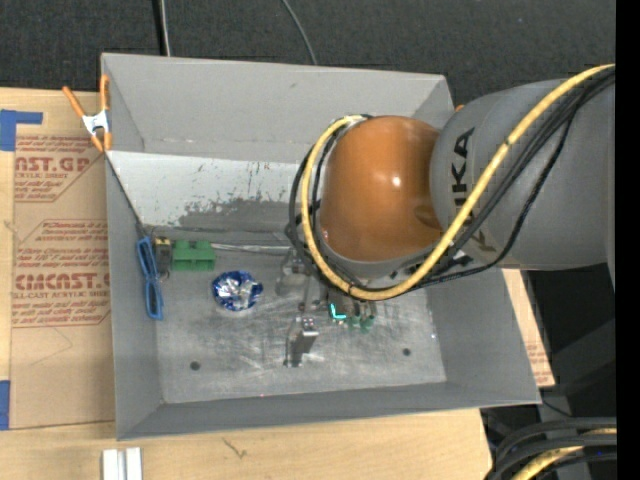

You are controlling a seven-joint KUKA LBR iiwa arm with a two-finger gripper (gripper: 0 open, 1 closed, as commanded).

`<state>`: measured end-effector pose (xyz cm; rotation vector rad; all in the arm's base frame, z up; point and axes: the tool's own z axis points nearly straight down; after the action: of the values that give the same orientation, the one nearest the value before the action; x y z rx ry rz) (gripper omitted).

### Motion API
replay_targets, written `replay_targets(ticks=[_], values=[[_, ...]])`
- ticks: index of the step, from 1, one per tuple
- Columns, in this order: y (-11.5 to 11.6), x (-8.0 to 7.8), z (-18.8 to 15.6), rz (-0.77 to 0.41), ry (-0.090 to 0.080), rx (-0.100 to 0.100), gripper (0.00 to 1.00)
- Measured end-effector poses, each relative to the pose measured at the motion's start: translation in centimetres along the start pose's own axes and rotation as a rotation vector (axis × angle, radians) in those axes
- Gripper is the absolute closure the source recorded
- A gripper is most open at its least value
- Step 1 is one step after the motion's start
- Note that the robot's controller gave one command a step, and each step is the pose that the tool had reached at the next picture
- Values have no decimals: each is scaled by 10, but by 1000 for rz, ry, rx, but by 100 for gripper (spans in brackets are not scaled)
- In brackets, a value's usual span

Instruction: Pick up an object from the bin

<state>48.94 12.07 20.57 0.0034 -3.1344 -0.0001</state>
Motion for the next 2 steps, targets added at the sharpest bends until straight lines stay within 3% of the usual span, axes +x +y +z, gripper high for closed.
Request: replay_targets(ticks=[1,2], values=[[7,-36,127,82,-4,-1,0],[106,-97,65,33,-16,-7,0]])
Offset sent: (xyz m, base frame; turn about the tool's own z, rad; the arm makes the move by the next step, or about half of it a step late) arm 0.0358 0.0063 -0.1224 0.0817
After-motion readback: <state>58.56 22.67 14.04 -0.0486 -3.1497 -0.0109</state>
